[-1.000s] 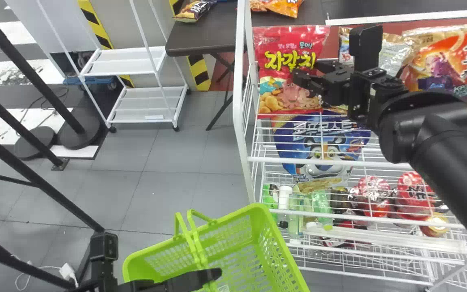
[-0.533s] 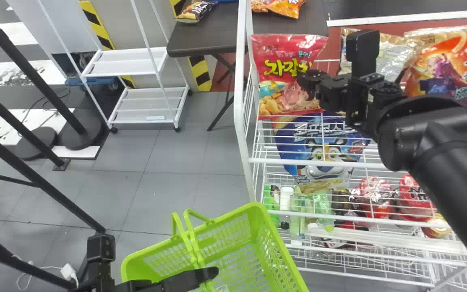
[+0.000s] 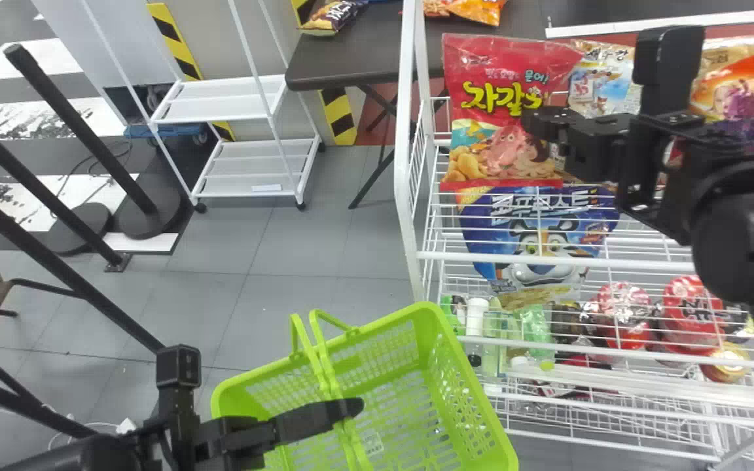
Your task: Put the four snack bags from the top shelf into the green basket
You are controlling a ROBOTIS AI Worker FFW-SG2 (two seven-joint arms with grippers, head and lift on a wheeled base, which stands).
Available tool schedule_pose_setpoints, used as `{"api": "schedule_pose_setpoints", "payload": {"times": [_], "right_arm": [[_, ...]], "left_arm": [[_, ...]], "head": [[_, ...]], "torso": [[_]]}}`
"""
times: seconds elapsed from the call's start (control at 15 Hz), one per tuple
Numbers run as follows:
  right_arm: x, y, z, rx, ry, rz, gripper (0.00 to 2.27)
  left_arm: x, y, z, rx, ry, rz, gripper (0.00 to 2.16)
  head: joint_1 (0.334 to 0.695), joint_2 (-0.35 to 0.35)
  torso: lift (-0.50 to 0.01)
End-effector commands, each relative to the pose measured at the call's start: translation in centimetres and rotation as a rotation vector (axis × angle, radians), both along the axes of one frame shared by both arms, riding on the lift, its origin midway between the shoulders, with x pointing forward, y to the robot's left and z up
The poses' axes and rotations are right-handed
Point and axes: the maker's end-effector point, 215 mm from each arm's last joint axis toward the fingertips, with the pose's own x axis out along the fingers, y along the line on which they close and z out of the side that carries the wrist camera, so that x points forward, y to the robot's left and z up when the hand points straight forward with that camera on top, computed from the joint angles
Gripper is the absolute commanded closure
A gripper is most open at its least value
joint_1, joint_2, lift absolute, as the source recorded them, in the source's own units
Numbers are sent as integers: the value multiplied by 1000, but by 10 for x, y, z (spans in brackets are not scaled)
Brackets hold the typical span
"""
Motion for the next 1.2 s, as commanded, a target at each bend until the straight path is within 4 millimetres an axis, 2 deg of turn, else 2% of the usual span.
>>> {"api": "schedule_pose_setpoints", "payload": {"times": [0.0, 0.13, 0.27, 0.33, 0.47, 0.6, 0.67, 0.73, 0.87, 1.07, 1.13], "right_arm": [[-42, -15, 2, 7, 79, -6, 2250], [-93, -39, -21, -22, 221, -22, 2250], [-142, -52, -37, -26, 336, -19, 2250], [-170, -53, -47, -17, 408, -2, 2250], [-221, -46, -54, 6, 523, 57, 2250], [-232, -28, -39, 24, 495, 105, 2250], [-239, -15, -38, 29, 499, 135, 2250], [-247, -1, -46, 19, 518, 165, 2250], [-266, 30, -77, -16, 595, 225, 2250], [-290, 61, -115, -64, 691, 291, 2250], [-286, 77, -119, -48, 667, 305, 2250]], "left_arm": [[8, 0, 6, -8, -13, -6, 2148], [18, -1, 12, -10, -16, -11, 2148], [24, 0, 14, -7, -21, -14, 2148], [27, -1, 15, -10, -19, -17, 2148], [29, -7, 14, -14, -7, -38, 2148], [29, -16, 14, -26, 5, -57, 2148], [28, -20, 15, -36, 21, -65, 2148], [27, -20, 15, -36, 25, -68, 2148], [27, -21, 17, -43, 26, -67, 2148], [28, -24, 22, -72, 49, -70, 2148], [27, -27, 23, -80, 55, -73, 2148]], "head": [[695, 202], [695, 188], [695, 172], [695, 166], [695, 160], [695, 167], [695, 172], [695, 179], [695, 226], [695, 288], [695, 321]], "torso": [[0], [0], [0], [0], [0], [0], [0], [0], [0], [0], [0]]}}
